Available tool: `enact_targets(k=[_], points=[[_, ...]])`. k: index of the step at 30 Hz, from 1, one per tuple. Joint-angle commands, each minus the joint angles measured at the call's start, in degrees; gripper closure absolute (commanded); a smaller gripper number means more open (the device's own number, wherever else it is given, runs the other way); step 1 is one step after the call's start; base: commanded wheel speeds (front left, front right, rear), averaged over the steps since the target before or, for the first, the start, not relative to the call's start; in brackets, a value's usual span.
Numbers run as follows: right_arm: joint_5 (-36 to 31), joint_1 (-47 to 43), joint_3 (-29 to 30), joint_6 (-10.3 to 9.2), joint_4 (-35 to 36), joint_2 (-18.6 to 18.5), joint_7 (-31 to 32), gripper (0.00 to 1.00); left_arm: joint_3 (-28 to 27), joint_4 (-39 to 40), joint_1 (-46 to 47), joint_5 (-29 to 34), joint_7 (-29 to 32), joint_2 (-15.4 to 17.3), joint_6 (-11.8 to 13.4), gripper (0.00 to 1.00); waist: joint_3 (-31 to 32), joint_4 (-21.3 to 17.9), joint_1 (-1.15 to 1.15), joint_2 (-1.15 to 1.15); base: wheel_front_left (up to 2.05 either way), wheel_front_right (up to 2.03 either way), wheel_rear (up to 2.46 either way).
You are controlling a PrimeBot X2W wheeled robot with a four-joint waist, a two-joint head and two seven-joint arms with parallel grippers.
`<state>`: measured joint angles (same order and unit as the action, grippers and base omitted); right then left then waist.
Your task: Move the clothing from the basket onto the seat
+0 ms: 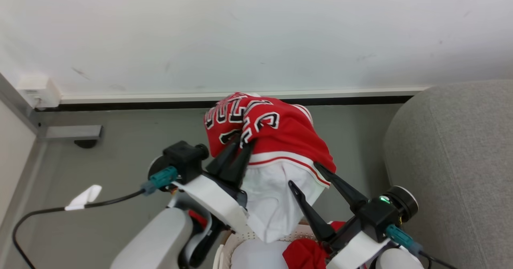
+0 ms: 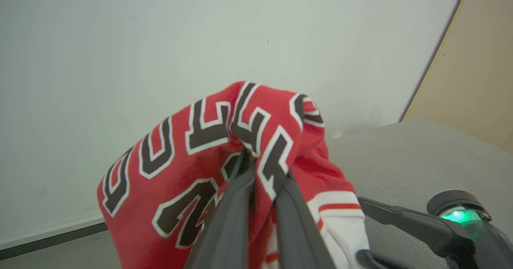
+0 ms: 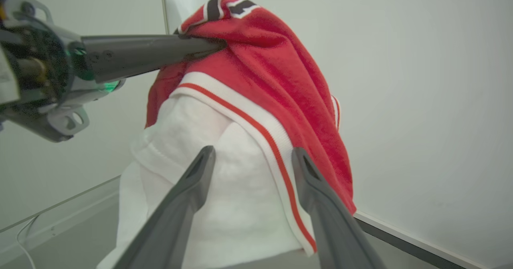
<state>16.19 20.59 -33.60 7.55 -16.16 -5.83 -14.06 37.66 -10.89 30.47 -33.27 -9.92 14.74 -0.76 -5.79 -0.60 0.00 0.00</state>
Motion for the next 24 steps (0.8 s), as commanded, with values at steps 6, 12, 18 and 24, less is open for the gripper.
enact_targets(k=[6, 12, 18, 24], points=[[-0.5, 3.6, -0.5, -0.12, -7.2, 0.6, 2.8, 0.00, 2.7, -0.7, 0.3, 1.0, 0.5, -1.8, -1.1, 1.00, 1.3, 2.5, 0.00, 0.00, 0.00, 0.00, 0.00], [-1.5, 6.6, -0.5, -0.12, -12.8, 0.6, 2.1, 0.00, 6.4, -1.5, -0.3, 1.5, 1.6, -3.7, -2.5, 1.00, 2.7, 5.3, 0.00, 0.00, 0.00, 0.00, 0.00], [-0.8, 8.5, -2.4, -0.12, -16.5, 0.2, 1.2, 0.00, 9.2, -2.2, -1.3, 1.8, 2.3, -4.7, -3.3, 1.00, 3.8, 7.5, 0.00, 0.00, 0.00, 0.00, 0.00], [1.0, 10.4, -6.0, -0.12, -18.1, -0.4, -0.4, 0.93, 10.5, -2.8, -1.9, 1.4, 3.1, -4.8, -3.7, 1.00, 4.4, 8.7, 0.00, 0.00, 0.00, 0.00, 0.00]])
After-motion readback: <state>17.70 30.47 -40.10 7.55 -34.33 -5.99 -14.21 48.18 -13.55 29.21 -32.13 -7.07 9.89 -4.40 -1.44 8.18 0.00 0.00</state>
